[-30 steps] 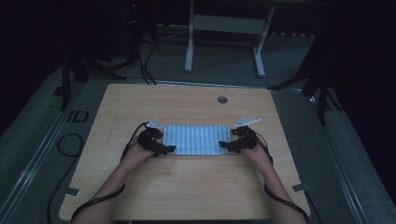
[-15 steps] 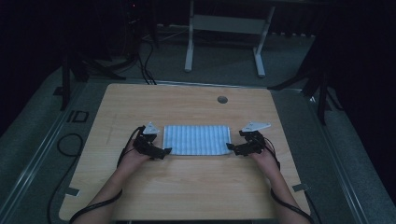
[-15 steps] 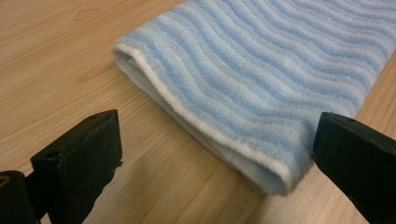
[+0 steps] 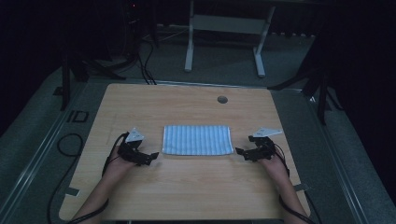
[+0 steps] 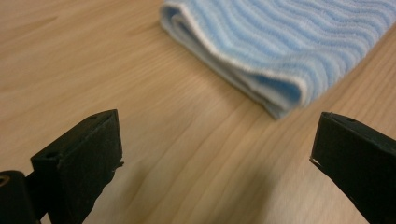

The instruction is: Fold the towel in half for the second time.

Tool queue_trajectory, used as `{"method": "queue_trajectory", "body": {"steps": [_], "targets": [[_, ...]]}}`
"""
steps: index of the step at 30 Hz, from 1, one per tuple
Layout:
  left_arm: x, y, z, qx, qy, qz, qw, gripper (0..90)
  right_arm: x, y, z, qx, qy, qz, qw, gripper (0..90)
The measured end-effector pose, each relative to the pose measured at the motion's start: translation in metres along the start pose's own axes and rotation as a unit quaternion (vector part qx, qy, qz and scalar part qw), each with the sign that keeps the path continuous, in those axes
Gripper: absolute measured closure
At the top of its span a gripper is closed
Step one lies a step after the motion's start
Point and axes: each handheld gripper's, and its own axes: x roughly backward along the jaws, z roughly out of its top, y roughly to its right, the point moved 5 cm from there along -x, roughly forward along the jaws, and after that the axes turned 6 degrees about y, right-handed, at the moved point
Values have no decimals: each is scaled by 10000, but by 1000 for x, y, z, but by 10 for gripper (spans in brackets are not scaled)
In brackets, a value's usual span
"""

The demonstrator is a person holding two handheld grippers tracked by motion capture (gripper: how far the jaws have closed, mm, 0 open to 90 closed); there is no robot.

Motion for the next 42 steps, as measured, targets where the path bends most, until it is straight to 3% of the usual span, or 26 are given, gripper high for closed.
{"method": "queue_trajectory", "body": {"steps": [13,24,27,33,39,42], "targets": [[33,-1,-24,202,154,123,9996,16,38,14,-23,-311,122,-435,9985,125],[56,-12,-34,416,389,363,9977,16,66,25,-40,-629,302,-882,9937,127],[59,-15,-35,424,519,442,9968,16,69,29,-43,-748,340,-1010,9915,134],[62,-19,-41,574,648,551,9947,17,72,33,-47,-750,312,-1115,9904,138],[61,-19,-42,543,658,590,9946,16,76,39,-48,-962,479,-1274,9860,139],[60,-19,-43,521,641,589,9948,16,76,41,-49,-960,493,-1321,9853,139]]}}
